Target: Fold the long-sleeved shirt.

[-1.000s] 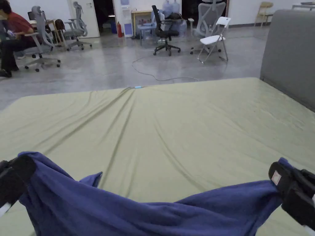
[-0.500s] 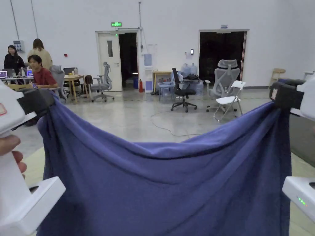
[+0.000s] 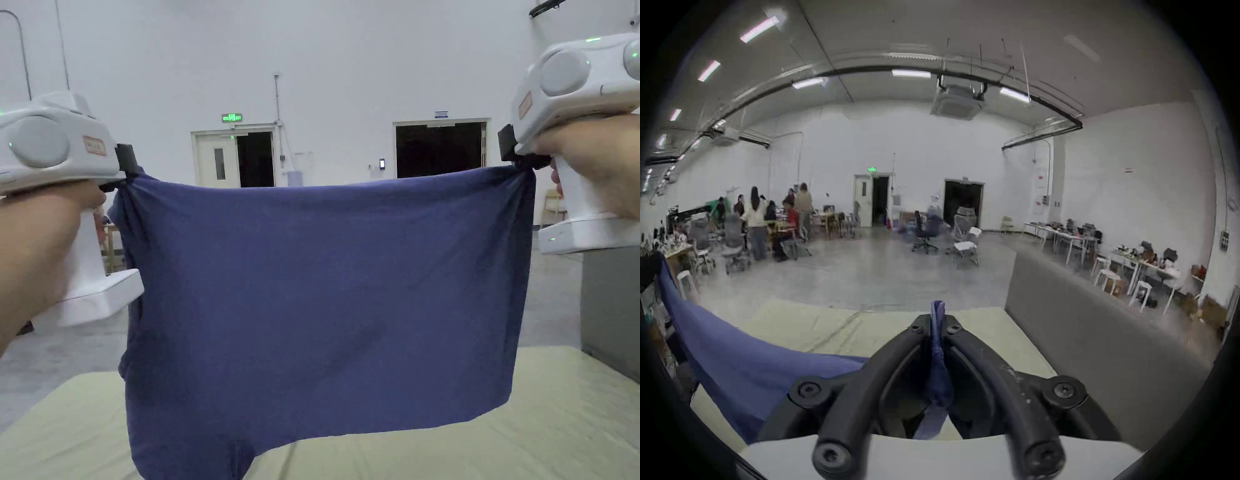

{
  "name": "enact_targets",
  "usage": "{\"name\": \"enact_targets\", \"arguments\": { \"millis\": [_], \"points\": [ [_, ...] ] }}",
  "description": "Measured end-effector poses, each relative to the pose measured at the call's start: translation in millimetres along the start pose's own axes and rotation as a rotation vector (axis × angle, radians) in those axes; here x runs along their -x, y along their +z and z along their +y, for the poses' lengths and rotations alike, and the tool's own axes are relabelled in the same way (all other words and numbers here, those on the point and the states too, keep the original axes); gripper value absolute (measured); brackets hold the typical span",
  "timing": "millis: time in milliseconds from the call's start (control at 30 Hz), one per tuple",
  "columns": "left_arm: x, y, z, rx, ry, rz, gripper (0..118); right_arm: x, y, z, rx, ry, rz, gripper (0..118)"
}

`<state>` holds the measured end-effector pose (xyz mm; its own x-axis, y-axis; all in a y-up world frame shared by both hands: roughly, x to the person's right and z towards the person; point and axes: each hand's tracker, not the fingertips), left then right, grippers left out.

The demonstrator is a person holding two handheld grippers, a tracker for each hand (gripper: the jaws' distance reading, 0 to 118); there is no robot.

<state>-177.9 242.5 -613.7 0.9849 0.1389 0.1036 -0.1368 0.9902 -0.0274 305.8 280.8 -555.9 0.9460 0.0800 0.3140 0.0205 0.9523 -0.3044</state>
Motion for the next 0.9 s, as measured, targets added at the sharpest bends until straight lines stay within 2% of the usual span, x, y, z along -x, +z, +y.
{"name": "enact_targets", "arguments": {
  "millis": [167,333,433,567,633,667,700,767,800,867,900],
  "points": [
    [-2,-57,-29,0.062,-0.005,-0.001,0,12,-62,-18,0.071,0.034,0.001,8],
    [-3,-106,-96,0.144,-0.033,0.000,0,19,-135,-77,0.148,0.049,-0.003,8],
    [0,-132,-164,0.243,-0.061,0.013,0,24,-181,-141,0.225,0.055,0.016,8],
    [10,-153,-280,0.443,-0.080,0.043,0,33,-231,-258,0.403,0.080,0.039,8],
    [16,-151,-334,0.547,-0.069,0.070,0,39,-234,-323,0.475,0.078,0.068,8],
    [20,-145,-361,0.579,-0.056,0.052,0,43,-234,-357,0.528,0.096,0.117,8],
    [21,-138,-384,0.614,-0.079,0.036,0,45,-230,-385,0.570,0.133,0.152,8],
    [30,-125,-420,0.666,-0.126,0.024,0,49,-213,-429,0.622,0.192,0.155,8],
    [32,-112,-433,0.703,-0.136,0.010,0,46,-205,-449,0.647,0.192,0.154,8],
    [43,-84,-446,0.755,-0.117,-0.001,0,33,-183,-474,0.678,0.135,0.176,8],
    [48,-65,-449,0.755,-0.115,-0.002,0,27,-185,-484,0.675,0.145,0.178,8]
  ]
}}
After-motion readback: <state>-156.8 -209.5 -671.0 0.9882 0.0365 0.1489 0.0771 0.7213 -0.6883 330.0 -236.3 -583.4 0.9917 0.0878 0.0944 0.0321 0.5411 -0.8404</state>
